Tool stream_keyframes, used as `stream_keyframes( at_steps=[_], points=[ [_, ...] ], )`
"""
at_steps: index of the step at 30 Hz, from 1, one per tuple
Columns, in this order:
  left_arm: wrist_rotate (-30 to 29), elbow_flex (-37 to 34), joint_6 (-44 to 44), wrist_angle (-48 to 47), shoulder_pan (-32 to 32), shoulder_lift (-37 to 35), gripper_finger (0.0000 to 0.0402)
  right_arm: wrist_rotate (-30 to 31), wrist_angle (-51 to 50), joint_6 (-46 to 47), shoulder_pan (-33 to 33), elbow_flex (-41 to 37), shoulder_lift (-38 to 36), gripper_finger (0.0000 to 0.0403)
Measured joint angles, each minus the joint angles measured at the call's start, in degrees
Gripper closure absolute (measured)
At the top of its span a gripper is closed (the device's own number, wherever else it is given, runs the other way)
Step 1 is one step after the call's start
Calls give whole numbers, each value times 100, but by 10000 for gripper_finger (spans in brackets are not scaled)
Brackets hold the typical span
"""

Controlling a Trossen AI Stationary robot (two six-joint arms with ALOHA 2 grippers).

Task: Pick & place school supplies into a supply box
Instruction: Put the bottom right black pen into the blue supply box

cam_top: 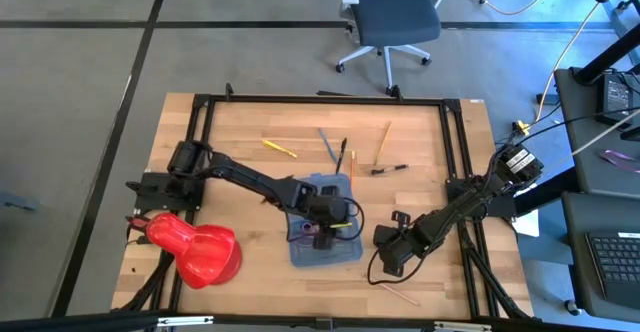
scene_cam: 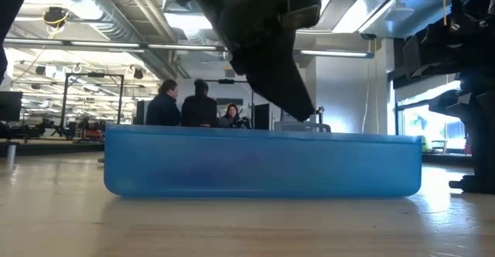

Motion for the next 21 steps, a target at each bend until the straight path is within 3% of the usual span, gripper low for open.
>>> stream_keyframes(
  at_steps=[8,21],
  points=[
    [-415,-4,36,326,-79,232,210,-2,0,-9,2,0,-2,349],
    [96,-3,47,518,-235,467,210,2,6,-8,4,2,-2,349]
  ],
)
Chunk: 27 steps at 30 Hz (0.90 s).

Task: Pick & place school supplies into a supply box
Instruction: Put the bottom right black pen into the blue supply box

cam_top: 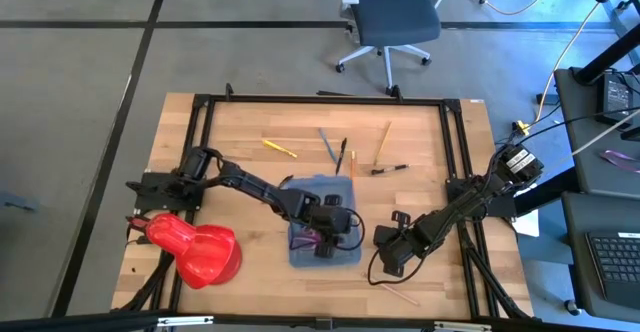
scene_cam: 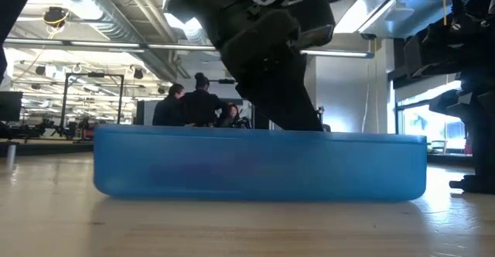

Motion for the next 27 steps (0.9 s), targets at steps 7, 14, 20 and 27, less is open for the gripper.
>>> stream_keyframes(
  at_steps=[7,14,20,27],
  points=[
    [143,0,58,46,-108,-9,210,-3,-3,1,0,2,-43,349],
    [645,0,86,-4,-160,-15,210,-4,-20,17,0,0,-63,349],
    [851,0,252,-2,-285,-24,211,-4,-17,12,0,0,-66,349],
    [898,-2,521,-400,-323,-151,209,-2,-8,9,0,0,-68,349]
  ],
)
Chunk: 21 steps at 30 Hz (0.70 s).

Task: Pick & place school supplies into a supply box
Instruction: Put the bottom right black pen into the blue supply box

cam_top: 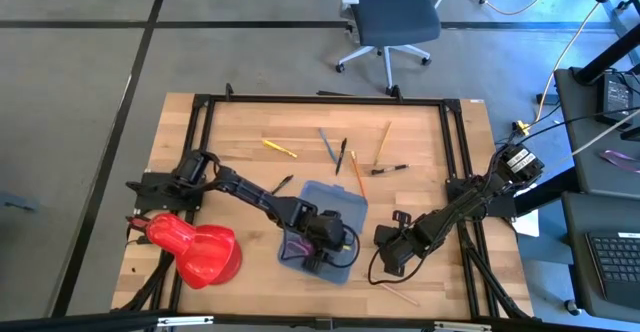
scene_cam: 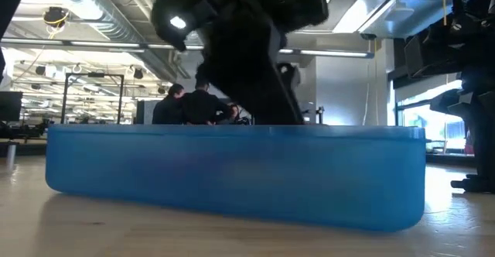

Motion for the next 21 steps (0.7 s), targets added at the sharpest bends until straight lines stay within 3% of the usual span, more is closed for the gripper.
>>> stream_keyframes(
  at_steps=[5,11,16,21],
  points=[
    [1,4,213,-204,-7,-197,212,-1,19,20,0,2,0,349],
    [705,6,243,25,-72,-175,208,0,22,18,0,2,-2,349],
    [664,2,243,52,-204,-142,212,0,22,33,0,2,-4,349],
    [189,2,231,13,-320,-142,210,0,24,33,0,2,-4,349]
  ],
)
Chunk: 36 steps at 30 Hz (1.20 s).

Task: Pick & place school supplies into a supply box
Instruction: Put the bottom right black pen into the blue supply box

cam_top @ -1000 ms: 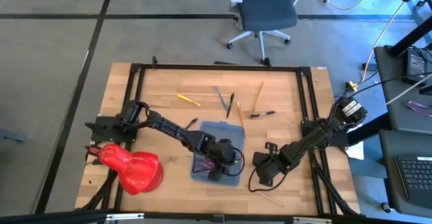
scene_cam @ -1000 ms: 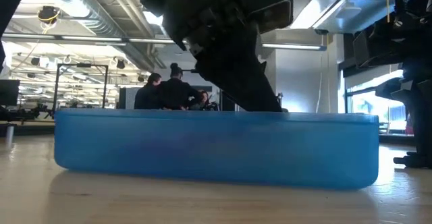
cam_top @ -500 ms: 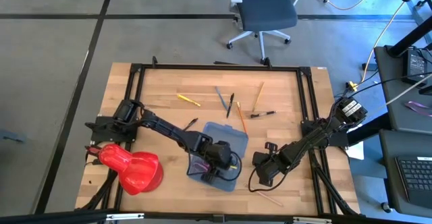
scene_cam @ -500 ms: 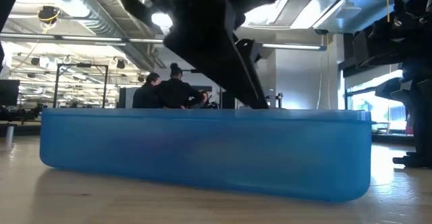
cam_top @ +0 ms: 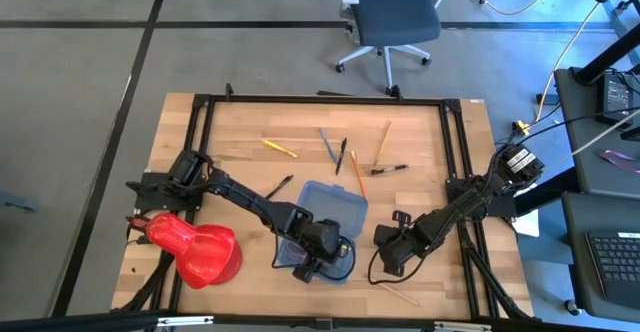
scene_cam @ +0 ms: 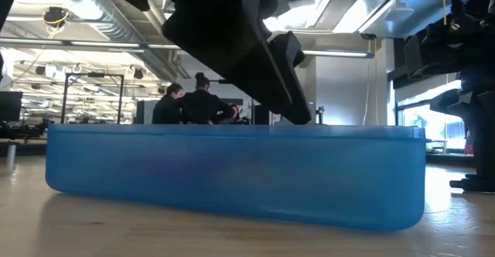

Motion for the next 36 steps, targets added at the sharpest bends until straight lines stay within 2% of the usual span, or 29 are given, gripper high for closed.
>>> stream_keyframes(
  at_steps=[7,13,21,32,36],
  points=[
    [16,0,-289,15,-156,22,210,2,27,15,0,0,-2,349],
    [25,0,-173,277,-201,210,212,2,48,9,0,2,-3,349],
    [-675,0,-158,271,-156,214,231,4,48,9,-2,2,-4,349],
    [-687,-2,-144,257,-123,125,259,7,44,-13,-2,4,-4,349],
    [-871,0,-139,250,-122,74,265,7,44,-17,-2,5,-4,349]
  ],
)
